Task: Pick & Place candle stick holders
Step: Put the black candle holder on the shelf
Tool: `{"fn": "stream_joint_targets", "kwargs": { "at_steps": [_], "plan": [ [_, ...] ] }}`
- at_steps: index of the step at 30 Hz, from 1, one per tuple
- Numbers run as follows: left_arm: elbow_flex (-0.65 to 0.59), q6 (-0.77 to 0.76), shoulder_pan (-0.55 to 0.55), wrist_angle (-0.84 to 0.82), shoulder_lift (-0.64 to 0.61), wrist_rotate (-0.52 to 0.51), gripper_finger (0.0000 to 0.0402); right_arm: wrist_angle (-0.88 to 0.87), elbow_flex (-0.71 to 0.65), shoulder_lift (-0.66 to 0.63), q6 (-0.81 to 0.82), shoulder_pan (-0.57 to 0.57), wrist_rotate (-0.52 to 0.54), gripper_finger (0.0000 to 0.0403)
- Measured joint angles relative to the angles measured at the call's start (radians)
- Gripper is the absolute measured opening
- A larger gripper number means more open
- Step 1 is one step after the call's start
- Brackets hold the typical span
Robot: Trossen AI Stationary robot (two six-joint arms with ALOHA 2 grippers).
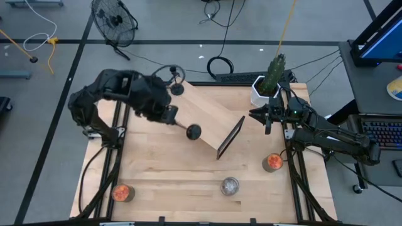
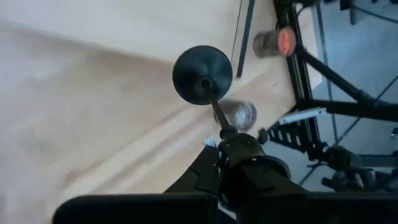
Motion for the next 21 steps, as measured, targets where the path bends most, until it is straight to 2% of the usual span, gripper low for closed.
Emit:
{"fn": "stream_joint_targets", "kwargs": {
  "at_steps": [11, 21],
  "plan": [
    [0.007, 0.261, 0.212, 0.0, 0.007, -0.043, 0.0016, 0.0, 0.0, 0.0, 0.014, 0.0, 0.001, 0.0084],
    [0.008, 0.415, 0.279, -0.001, 0.041, -0.091, 0.0016, -0.001, 0.0, 0.0, 0.019, 0.0, 0.002, 0.0084]
  ]
}}
